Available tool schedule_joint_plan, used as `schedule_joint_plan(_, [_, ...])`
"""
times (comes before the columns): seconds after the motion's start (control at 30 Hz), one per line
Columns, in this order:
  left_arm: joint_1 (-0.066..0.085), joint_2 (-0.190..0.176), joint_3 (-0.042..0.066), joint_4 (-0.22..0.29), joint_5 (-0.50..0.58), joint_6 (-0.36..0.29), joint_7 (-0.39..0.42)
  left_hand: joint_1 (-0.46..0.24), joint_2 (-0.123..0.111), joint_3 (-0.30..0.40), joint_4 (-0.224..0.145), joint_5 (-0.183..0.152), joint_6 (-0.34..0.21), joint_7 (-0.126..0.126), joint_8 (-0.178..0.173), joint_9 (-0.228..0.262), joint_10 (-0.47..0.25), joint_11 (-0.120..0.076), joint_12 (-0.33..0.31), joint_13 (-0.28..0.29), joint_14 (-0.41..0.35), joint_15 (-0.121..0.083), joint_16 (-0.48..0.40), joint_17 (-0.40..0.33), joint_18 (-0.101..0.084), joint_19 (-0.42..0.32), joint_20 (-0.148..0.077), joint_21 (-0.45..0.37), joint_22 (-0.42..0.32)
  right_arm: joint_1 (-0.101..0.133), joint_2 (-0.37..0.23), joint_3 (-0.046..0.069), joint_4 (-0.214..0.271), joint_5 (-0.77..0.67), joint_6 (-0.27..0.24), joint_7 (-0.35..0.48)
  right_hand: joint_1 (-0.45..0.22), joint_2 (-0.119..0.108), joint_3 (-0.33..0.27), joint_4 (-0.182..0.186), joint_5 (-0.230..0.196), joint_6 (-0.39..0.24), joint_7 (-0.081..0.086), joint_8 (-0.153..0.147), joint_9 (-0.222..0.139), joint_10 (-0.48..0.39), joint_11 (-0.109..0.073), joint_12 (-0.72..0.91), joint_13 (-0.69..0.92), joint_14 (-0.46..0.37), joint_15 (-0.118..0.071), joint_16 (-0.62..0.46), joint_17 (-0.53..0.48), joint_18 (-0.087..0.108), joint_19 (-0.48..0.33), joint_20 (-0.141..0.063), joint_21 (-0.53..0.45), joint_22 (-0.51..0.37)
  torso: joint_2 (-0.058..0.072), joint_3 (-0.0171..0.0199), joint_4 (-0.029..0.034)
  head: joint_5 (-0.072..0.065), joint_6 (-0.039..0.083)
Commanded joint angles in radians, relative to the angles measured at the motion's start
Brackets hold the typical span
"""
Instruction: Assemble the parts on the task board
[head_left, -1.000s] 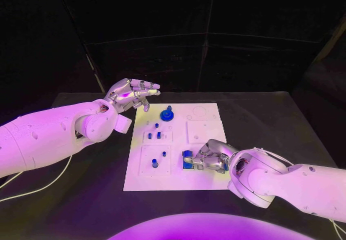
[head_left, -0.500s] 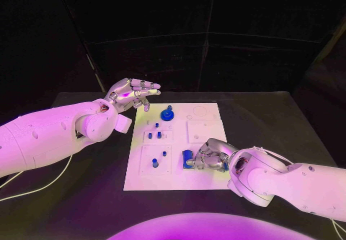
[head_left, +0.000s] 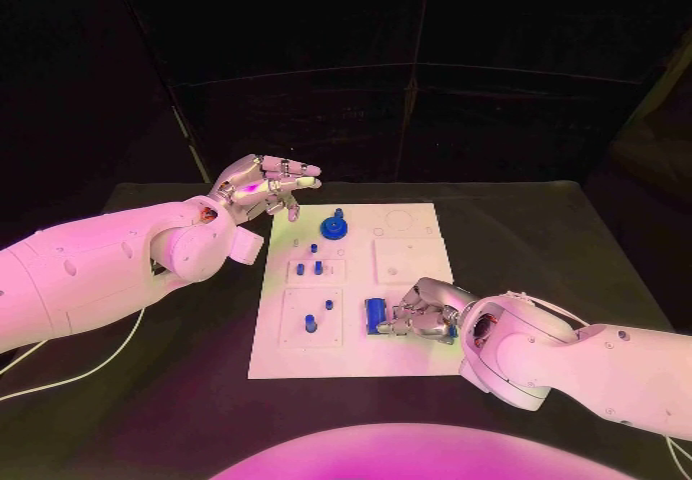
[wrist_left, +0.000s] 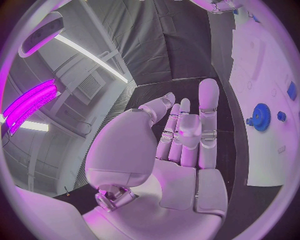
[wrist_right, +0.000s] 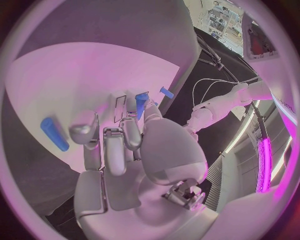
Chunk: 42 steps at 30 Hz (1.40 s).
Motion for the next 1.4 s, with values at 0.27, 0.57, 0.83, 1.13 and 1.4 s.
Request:
schedule_joint_plan(0.27, [0.001, -0.001, 0.0, 0.0, 0.003, 0.012, 0.008, -0.002, 0.005, -0.001, 0.0, 0.003, -0.004, 0.0, 0.006, 0.001, -0.009, 0.0, 0.004, -0.001, -0.006, 0.004, 0.003, -0.002, 0.007, 0.001, 0.005, -0.005, -0.001, 0.001, -0.012, 0.0, 0.006, 0.032, 0.019, 0.067, -0.048, -0.028, -0.048, 0.026, -0.075, -0.015, 0.007, 0.004, 0.006, 0.0, 0.001, -0.01, -0.002, 0.076, 0.001, 0.0, 0.122, -0.002, -0.01, 0.004, -0.012, -0.01, 0.001, -0.0004, 0.0001, -0.002, 0.003])
schedule_joint_plan(0.57, [0.001, 0.001, -0.001, 0.0, 0.003, 0.014, 0.008, -0.002, 0.005, -0.001, 0.0, 0.003, -0.004, 0.0, 0.006, 0.001, -0.009, 0.0, 0.004, -0.001, -0.006, 0.004, 0.003, -0.002, 0.007, 0.001, 0.005, -0.005, -0.001, 0.001, -0.017, 0.0, 0.001, 0.019, -0.029, 0.065, -0.031, 0.003, -0.044, 0.027, -0.041, -0.016, 0.006, 0.009, 0.011, 0.002, 0.001, -0.006, 0.004, 0.077, 0.001, 0.001, 0.124, -0.003, -0.007, 0.005, -0.009, -0.005, 0.001, 0.0003, 0.001, -0.004, 0.005])
schedule_joint_plan(0.83, [0.001, 0.001, -0.002, 0.0, 0.003, 0.014, 0.007, -0.002, 0.005, -0.001, 0.0, 0.003, -0.004, 0.0, 0.006, 0.001, -0.009, 0.0, 0.004, -0.001, -0.006, 0.004, 0.003, -0.002, 0.007, 0.001, 0.005, -0.005, -0.001, 0.001, -0.001, 0.0, -0.015, 0.014, -0.016, 0.039, -0.031, 0.035, -0.044, 0.038, -0.031, -0.006, 0.001, 0.02, 0.017, 0.014, -0.003, 0.01, 0.02, 0.078, -0.002, 0.002, 0.127, -0.004, -0.003, 0.003, -0.006, 0.001, 0.001, 0.0002, 0.0012, -0.003, 0.002])
schedule_joint_plan(1.13, [0.001, 0.002, -0.002, 0.0, 0.003, 0.014, 0.007, -0.002, 0.005, -0.001, 0.0, 0.003, -0.004, 0.0, 0.006, 0.001, -0.009, 0.0, 0.004, -0.001, -0.006, 0.004, 0.003, -0.002, 0.007, 0.001, 0.005, -0.005, -0.001, 0.002, 0.02, 0.0, -0.037, -0.036, -0.004, -0.012, 0.082, 0.061, -0.007, -0.037, -0.045, -0.005, -0.01, 0.032, 0.026, 0.024, -0.014, 0.02, 0.033, 0.078, -0.013, 0.002, 0.128, -0.004, -0.001, -0.006, -0.006, 0.002, 0.0, -0.0003, 0.001, -0.003, 0.0])
schedule_joint_plan(1.4, [0.001, 0.002, -0.003, -0.001, 0.003, 0.014, 0.006, -0.002, 0.005, -0.001, 0.0, 0.003, -0.004, 0.0, 0.006, 0.001, -0.009, 0.0, 0.004, -0.001, -0.006, 0.004, 0.003, -0.002, 0.007, 0.001, 0.005, -0.005, -0.001, 0.002, 0.028, 0.0, -0.045, -0.063, -0.023, -0.023, 0.108, 0.078, 0.014, -0.062, -0.061, -0.007, -0.012, 0.034, 0.028, 0.027, -0.016, 0.023, 0.038, 0.078, -0.014, 0.002, 0.129, -0.005, 0.0, -0.009, -0.005, 0.003, -0.001, -0.0004, 0.0007, -0.004, 0.0])
